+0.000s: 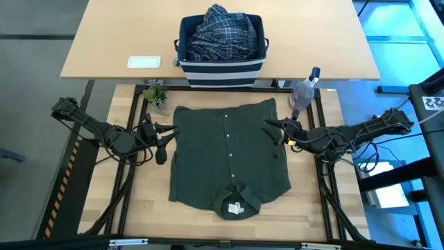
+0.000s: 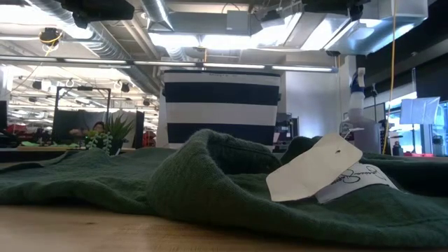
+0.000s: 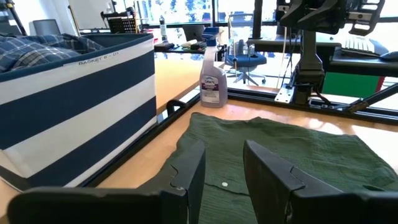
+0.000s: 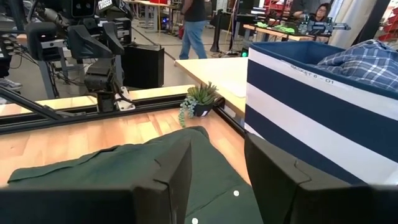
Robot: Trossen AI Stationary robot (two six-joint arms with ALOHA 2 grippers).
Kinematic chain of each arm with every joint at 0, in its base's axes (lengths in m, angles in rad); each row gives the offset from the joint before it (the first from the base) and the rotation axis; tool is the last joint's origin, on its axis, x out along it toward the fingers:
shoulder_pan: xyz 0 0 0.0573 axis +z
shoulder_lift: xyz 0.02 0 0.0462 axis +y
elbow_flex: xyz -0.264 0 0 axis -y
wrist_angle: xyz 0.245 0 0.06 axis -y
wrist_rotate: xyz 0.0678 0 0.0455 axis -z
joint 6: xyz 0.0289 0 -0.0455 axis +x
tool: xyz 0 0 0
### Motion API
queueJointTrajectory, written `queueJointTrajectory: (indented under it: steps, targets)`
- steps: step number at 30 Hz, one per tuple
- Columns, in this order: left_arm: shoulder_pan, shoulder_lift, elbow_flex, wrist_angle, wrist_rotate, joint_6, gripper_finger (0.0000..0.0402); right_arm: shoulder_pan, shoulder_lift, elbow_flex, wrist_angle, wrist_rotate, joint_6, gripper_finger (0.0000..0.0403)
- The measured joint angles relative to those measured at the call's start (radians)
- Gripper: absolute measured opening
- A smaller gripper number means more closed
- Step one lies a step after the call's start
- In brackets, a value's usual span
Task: Fold Laundry from Bin
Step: Fold the green polo shirt
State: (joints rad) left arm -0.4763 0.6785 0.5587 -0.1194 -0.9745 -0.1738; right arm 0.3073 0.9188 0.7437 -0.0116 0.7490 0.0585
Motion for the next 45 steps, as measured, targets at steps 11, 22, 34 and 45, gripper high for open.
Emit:
queueJointTrajectory:
  steps: [11,22,34,45]
  targets:
    - [0.0,0.0,0.0,0.001,0.0,0.0,0.0103,0.0,0.0,0.0,0.002,0.001,-0.007,0.0147]
    - [0.009,0.0,0.0,0.001,0.01,0.0,0.0103,0.0,0.0,0.0,0.003,-0.002,-0.006,0.0147]
    - [0.232,0.108,0.0,0.001,0.439,0.047,0.0103,0.0,0.04,0.0,0.01,-0.072,-0.064,0.0147]
    - [0.218,0.242,0.0,-0.021,0.714,0.053,0.0103,0.0,0.052,0.0,-0.113,-0.264,-0.062,0.0147]
